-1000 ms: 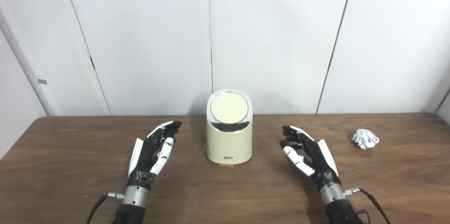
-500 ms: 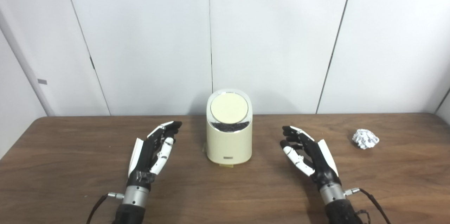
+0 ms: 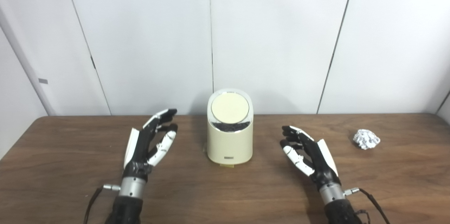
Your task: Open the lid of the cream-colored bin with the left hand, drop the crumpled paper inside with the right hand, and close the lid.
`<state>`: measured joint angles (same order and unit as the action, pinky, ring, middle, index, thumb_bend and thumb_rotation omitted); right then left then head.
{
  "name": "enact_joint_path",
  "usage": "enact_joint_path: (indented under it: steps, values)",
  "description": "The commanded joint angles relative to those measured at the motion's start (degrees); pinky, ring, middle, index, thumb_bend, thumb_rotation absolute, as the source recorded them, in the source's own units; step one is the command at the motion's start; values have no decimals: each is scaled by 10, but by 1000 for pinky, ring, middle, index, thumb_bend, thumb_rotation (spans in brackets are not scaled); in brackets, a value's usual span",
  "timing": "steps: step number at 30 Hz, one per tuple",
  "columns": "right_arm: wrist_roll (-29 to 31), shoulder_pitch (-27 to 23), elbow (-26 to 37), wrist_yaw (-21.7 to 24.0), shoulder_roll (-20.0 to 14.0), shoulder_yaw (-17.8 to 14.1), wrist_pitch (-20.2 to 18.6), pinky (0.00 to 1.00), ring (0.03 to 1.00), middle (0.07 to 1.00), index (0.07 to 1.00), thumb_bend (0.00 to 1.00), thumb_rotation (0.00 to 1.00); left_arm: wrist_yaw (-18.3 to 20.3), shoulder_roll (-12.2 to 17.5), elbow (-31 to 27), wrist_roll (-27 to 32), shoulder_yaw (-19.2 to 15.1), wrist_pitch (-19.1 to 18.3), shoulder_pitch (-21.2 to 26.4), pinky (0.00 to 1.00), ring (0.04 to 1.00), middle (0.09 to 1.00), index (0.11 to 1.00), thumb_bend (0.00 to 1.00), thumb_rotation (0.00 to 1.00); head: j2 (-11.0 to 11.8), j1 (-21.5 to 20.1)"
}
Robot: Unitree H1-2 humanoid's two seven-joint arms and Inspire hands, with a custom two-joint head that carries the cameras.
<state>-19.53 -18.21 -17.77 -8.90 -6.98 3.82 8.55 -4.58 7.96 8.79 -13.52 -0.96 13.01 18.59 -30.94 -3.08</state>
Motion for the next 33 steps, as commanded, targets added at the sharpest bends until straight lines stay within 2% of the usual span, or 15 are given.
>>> enact_joint_path:
  steps: [1,3,5,7,14,17,19,22,24,27,33]
  values:
    - [1,-18,20,-6,-1,-2,11,690,773,785,786,224,716,0,-1,-29,8,-2,-5,38,742,816,835,831,730,695,0,0]
    - [0,-19,18,-7,-1,-2,12,691,772,785,787,227,711,7,-6,-44,19,-1,-21,50,743,813,837,836,833,698,0,0]
    - [-3,-19,18,-8,-1,-1,11,685,770,783,786,227,729,11,-12,-59,27,0,-37,62,737,814,835,834,864,682,1,-1]
    - [-5,-19,18,-8,-2,0,10,690,773,786,789,224,736,12,-15,-68,30,2,-45,73,736,818,837,833,844,656,1,-1]
    - [-3,-19,20,-7,0,-1,9,695,774,784,790,221,688,-3,-22,-71,-23,20,-67,127,697,792,817,818,739,634,0,0]
    - [-6,-18,23,-6,0,0,3,691,770,783,790,214,709,2,-29,-65,-26,27,-87,149,673,783,817,827,787,551,0,-2]
    - [-8,-18,25,-6,0,1,2,687,769,784,790,215,711,11,-32,-65,-25,31,-108,158,709,812,837,848,867,461,-1,-2]
    - [-8,-17,26,-7,1,1,3,684,768,783,788,220,714,19,-34,-59,-29,42,-123,171,735,840,856,871,925,352,0,-1]
    - [-6,-17,25,-7,2,0,6,682,768,783,787,216,705,19,-31,-56,-55,55,-140,180,711,834,861,881,967,321,0,-2]
    - [-9,-18,24,-9,2,1,7,680,765,781,783,214,683,13,-26,-46,-89,70,-151,188,674,813,869,891,974,287,0,-3]
    - [-14,-17,28,-7,1,2,2,682,765,780,786,206,713,-26,-13,-7,-181,105,-137,204,614,774,870,883,976,213,0,-1]
